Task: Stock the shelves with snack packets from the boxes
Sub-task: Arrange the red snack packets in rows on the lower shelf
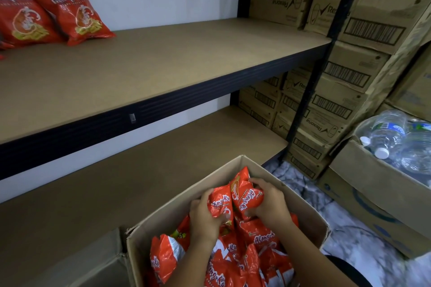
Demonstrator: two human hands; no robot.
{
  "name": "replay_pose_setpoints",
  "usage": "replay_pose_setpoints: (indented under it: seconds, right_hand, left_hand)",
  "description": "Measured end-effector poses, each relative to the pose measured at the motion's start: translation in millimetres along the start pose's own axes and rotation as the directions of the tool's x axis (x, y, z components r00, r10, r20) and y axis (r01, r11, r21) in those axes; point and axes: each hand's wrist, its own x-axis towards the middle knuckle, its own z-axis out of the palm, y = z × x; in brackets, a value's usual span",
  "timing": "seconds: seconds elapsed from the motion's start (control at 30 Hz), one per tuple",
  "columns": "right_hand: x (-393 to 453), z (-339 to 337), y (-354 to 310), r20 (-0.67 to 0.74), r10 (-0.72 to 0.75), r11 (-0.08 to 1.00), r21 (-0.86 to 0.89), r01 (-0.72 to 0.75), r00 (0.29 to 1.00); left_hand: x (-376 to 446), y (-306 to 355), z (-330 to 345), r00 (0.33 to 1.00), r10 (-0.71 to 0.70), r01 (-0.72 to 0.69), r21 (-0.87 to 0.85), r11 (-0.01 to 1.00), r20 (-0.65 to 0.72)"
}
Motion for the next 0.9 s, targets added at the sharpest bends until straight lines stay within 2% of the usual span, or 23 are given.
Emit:
replay_pose_setpoints:
  seconds: [0.17,0.27,0.33,0.4,0.5,0.6,0.73,0.9]
  right_hand:
    - [-6,-12,-3,-0.11,-0.028,0.985,0.167,0.046,0.994]
    - [-13,-17,-7,-0.166,-0.012,0.908,0.411,0.08,0.986]
    - [-20,-21,-9,-0.23,-0.01,0.856,0.501,0.127,0.973]
    - [-24,-23,-8,-0.283,-0.039,0.853,0.491,0.18,0.958]
    - [-28,-26,-5,-0.348,-0.138,0.921,0.298,0.249,0.927]
    - [-27,-24,1,-0.382,-0.249,0.939,0.13,0.319,0.89]
    - [-26,-15,8,-0.338,-0.174,0.95,0.188,0.248,0.925]
    - [-31,-13,3,-0.28,-0.134,0.954,0.223,0.2,0.951]
  left_hand:
    - [-4,7,-5,0.994,0.092,-0.094,-0.022,0.995,-0.063]
    - [-5,11,-7,0.993,0.096,-0.097,-0.023,0.995,-0.066]
    - [-6,13,-10,0.992,0.11,-0.112,-0.026,0.993,-0.064]
    - [-7,14,-13,0.989,0.137,-0.138,-0.028,0.99,-0.058]
    - [-8,13,-17,0.987,0.157,-0.158,-0.011,0.987,-0.041]
    - [-10,12,-20,0.988,0.157,-0.157,-0.02,0.987,0.0]
    - [-15,14,-21,0.981,0.184,-0.179,-0.079,0.981,0.057]
    - [-16,20,-26,0.97,0.242,-0.239,-0.09,0.967,0.024]
